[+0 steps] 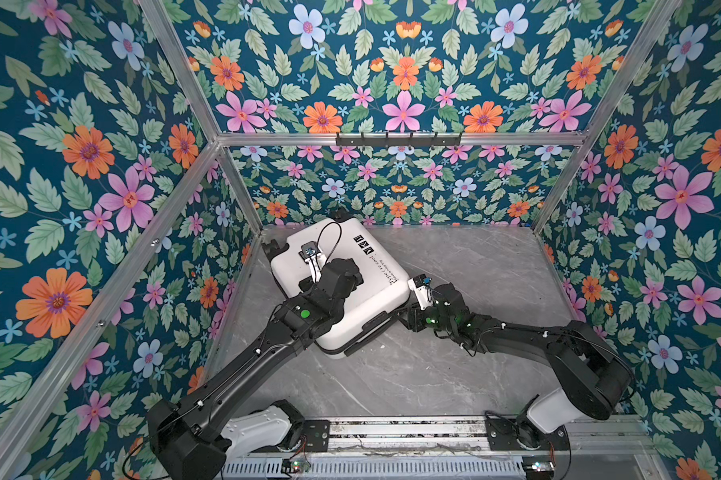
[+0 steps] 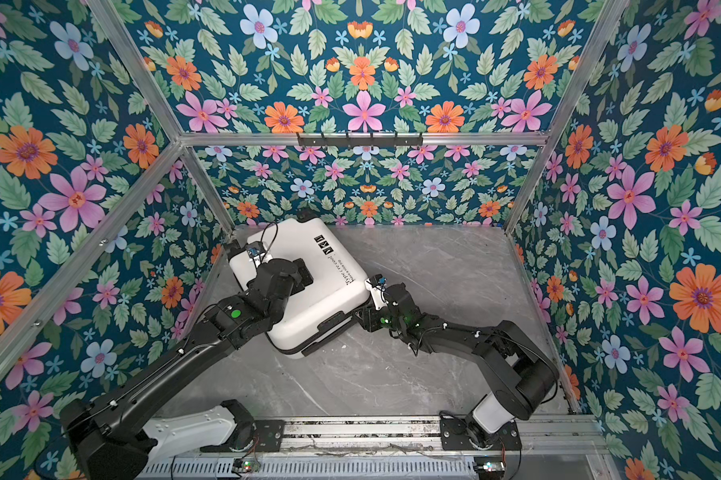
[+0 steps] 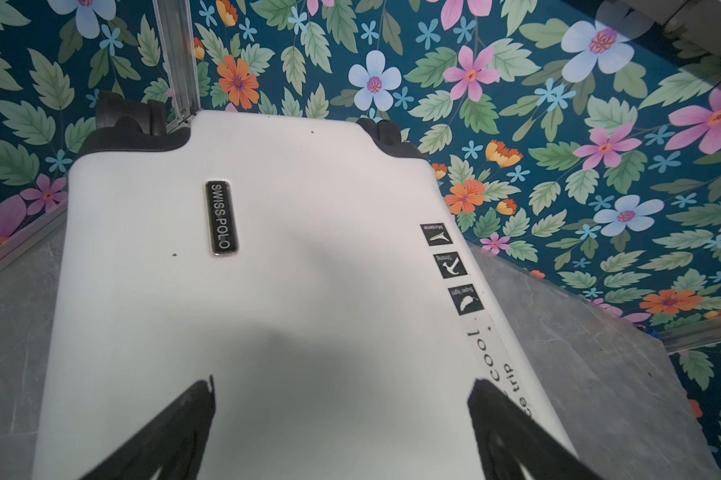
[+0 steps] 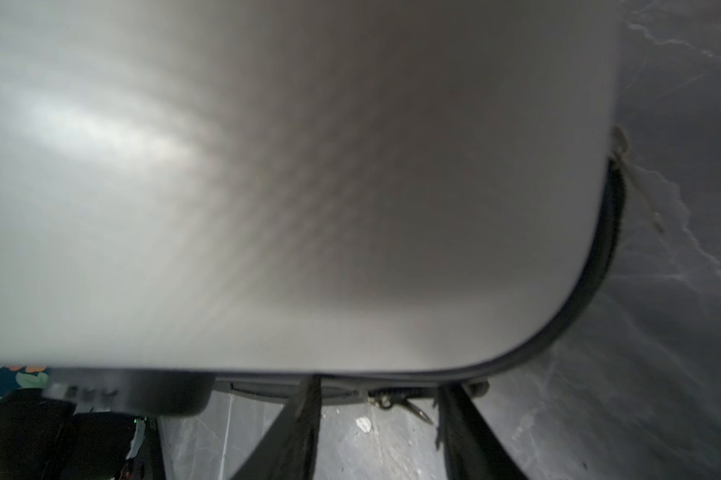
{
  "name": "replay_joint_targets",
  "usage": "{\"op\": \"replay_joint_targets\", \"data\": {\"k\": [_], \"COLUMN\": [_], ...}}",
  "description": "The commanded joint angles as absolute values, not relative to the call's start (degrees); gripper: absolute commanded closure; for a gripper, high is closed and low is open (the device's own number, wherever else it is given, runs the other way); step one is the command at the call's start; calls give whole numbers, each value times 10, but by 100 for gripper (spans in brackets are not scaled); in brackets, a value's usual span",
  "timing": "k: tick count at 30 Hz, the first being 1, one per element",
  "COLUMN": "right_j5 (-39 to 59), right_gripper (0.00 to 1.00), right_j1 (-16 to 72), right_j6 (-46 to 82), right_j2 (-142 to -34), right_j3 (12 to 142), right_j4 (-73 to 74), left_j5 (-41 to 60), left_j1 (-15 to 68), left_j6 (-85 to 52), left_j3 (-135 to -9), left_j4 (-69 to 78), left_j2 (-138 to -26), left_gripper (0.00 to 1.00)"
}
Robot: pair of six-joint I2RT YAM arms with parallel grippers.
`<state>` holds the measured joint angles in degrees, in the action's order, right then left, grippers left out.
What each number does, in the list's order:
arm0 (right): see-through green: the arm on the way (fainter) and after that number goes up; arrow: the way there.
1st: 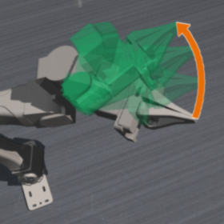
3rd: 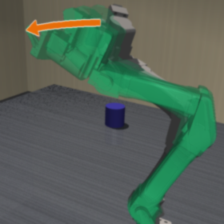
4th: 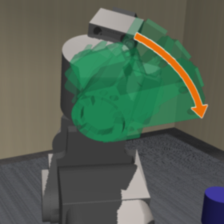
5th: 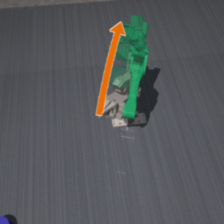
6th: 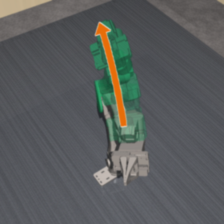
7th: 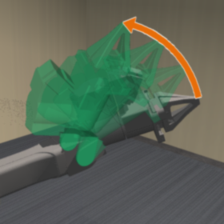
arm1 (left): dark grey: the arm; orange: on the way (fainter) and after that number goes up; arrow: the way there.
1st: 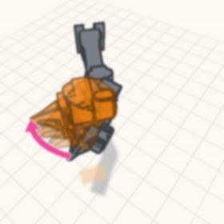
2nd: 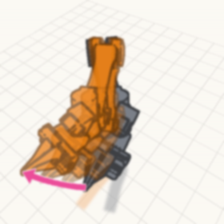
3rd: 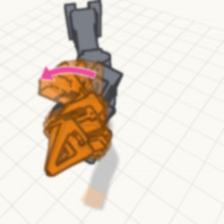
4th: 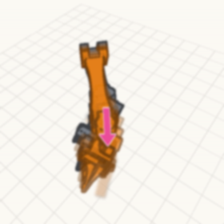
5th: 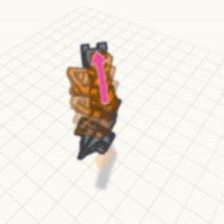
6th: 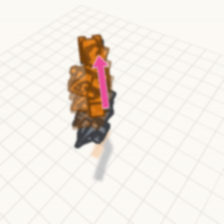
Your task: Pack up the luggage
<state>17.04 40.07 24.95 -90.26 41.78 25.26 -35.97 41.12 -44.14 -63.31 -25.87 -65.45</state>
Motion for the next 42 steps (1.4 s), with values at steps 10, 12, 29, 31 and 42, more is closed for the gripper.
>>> {"op": "replay_joint_targets", "data": {"k": [10,12,29,31,42], "right_j5": [160,162,85,78,78], "right_gripper": [57,59,52,52,32], "right_j1": [401,401,402,402,403], "right_j6": [257,261,372,375,350], "right_j2": [-931,-937,-877,-873,-861], "right_j3": [414,417,287,282,290], "right_j4": [279,286,463,464,448], "left_j5": [-324,-323,-257,-240,-95], "left_j1": [390,389,388,388,402], "left_j6": [-409,-408,-280,-245,-148], "left_j3": [-654,-655,-832,-916,-1288], "left_j4": [-228,-228,-282,-312,-471], "left_j2": [-673,-675,-821,-888,-1231], "left_gripper": [2,2,2,1,6]}}
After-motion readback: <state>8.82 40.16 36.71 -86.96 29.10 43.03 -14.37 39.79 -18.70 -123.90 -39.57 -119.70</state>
